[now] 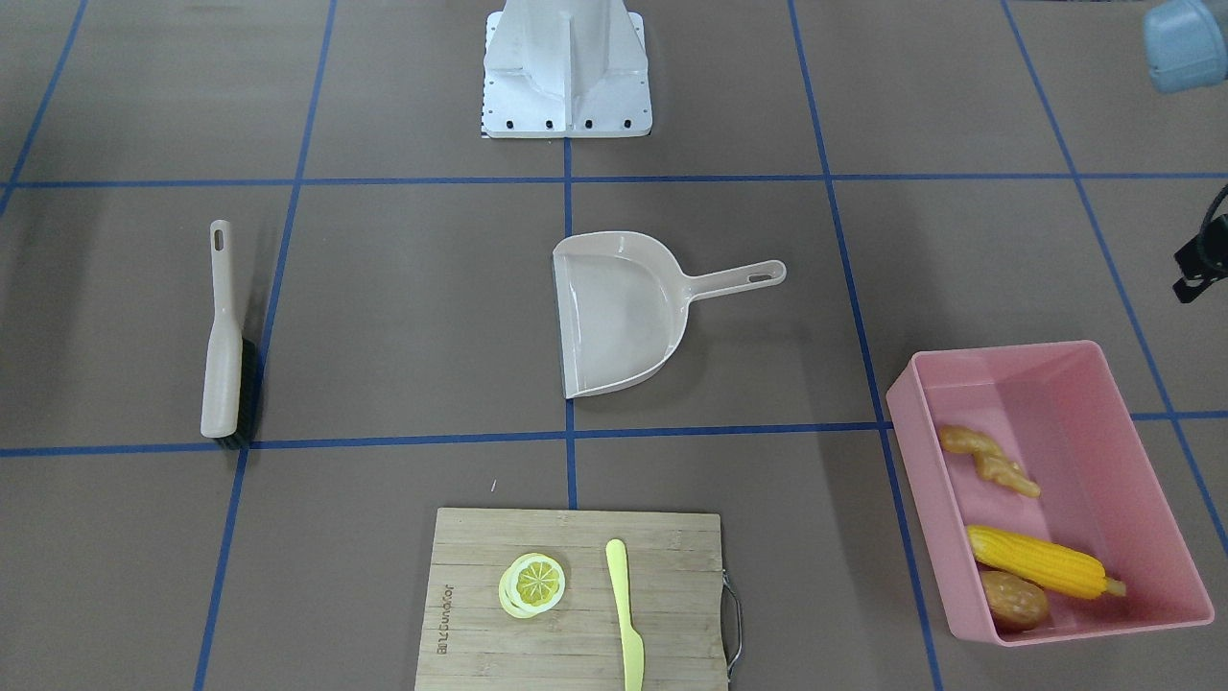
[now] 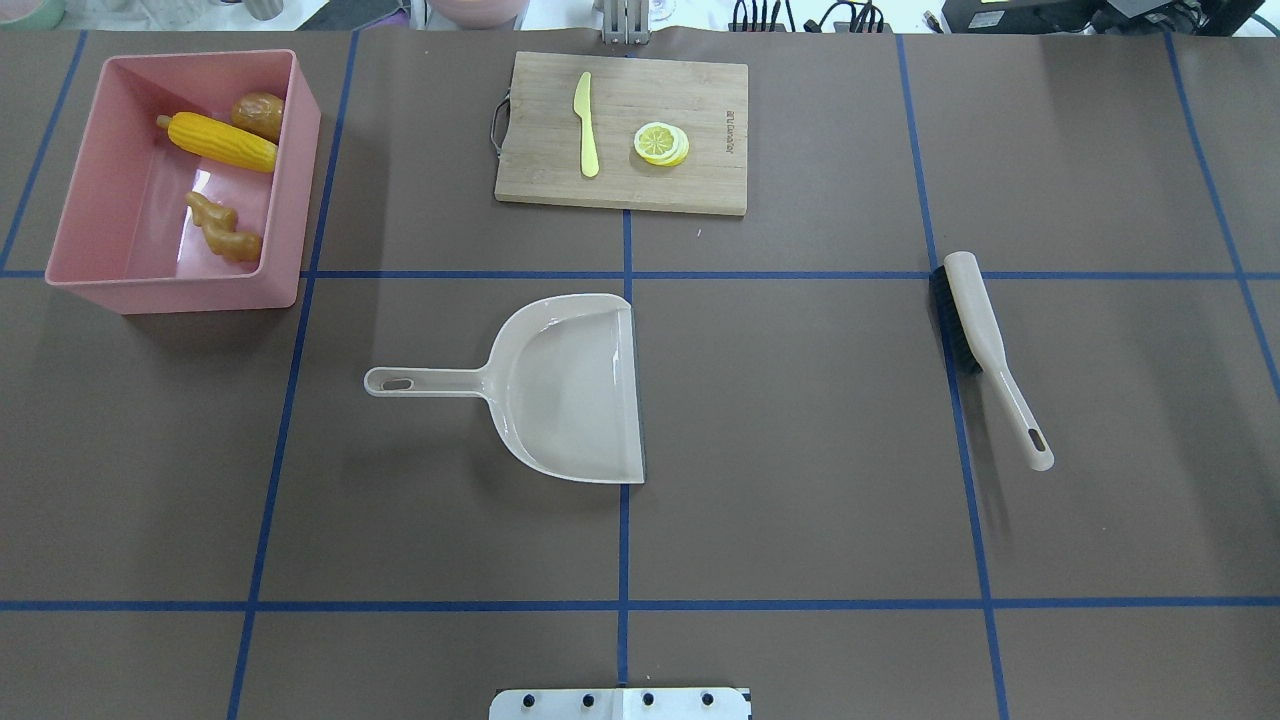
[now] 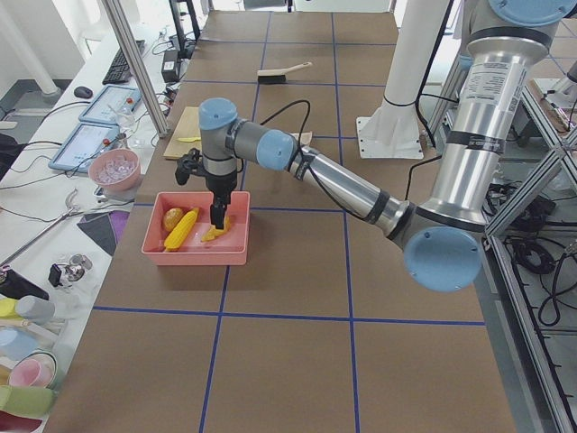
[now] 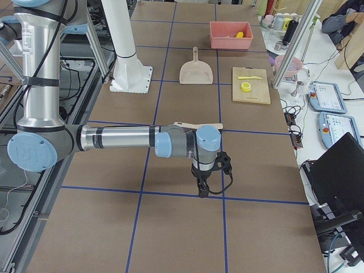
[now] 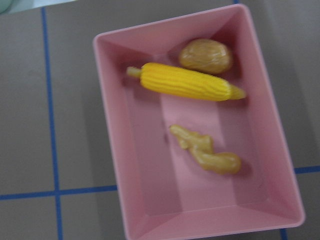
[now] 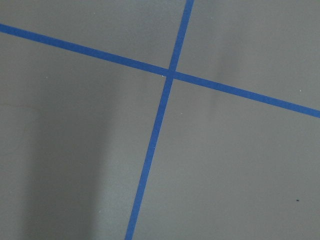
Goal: Sweep and dump trash into bin
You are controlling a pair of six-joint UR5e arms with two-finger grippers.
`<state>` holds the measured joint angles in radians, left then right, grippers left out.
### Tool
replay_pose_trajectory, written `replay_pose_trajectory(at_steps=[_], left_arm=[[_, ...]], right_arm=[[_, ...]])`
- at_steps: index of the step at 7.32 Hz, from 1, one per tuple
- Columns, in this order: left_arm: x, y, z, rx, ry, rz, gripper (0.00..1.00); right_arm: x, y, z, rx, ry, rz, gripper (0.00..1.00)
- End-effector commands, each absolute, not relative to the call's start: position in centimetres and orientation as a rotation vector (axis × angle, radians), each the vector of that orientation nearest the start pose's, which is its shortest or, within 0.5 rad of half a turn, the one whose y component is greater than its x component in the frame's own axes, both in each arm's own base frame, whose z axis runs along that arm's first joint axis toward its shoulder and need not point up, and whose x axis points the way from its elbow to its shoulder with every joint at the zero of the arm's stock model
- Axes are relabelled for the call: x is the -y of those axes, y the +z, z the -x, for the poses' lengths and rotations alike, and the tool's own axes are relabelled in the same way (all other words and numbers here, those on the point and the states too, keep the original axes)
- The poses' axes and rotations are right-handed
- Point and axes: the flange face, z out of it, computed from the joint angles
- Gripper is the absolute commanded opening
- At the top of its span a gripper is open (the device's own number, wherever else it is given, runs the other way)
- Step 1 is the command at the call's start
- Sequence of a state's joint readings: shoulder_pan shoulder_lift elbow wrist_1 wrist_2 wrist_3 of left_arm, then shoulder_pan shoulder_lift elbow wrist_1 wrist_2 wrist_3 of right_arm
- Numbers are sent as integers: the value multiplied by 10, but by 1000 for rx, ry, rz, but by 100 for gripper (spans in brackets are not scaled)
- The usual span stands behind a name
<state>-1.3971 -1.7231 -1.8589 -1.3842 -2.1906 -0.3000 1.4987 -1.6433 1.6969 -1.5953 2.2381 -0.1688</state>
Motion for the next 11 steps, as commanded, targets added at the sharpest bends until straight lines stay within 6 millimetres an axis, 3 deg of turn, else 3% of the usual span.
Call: replay_pose_trajectory(at_steps=[1, 2, 3, 4, 5, 6, 9, 11], left_arm=[[492, 538, 36, -717, -137, 8, 98], [473, 561, 43, -733, -167, 52, 98], [469, 588, 45, -724, -199, 102, 98], [467, 599, 46, -755, -218, 134, 98], [459, 603, 47, -811, -232, 157, 98], [455, 605, 63, -817, -257, 141, 98], [438, 638, 67, -811, -293, 195, 98], [441, 635, 74, -818, -274, 141, 98]], right_arm=[[466, 641, -38, 667, -240, -58, 100], [465, 642, -38, 667, -239, -57, 100], [465, 643, -38, 667, -239, -55, 100], [465, 644, -38, 667, -238, -54, 100], [465, 644, -38, 667, -237, -53, 100], [464, 645, -38, 667, -236, -51, 100], [463, 650, -39, 666, -232, -42, 100], [462, 651, -39, 666, -231, -39, 100]])
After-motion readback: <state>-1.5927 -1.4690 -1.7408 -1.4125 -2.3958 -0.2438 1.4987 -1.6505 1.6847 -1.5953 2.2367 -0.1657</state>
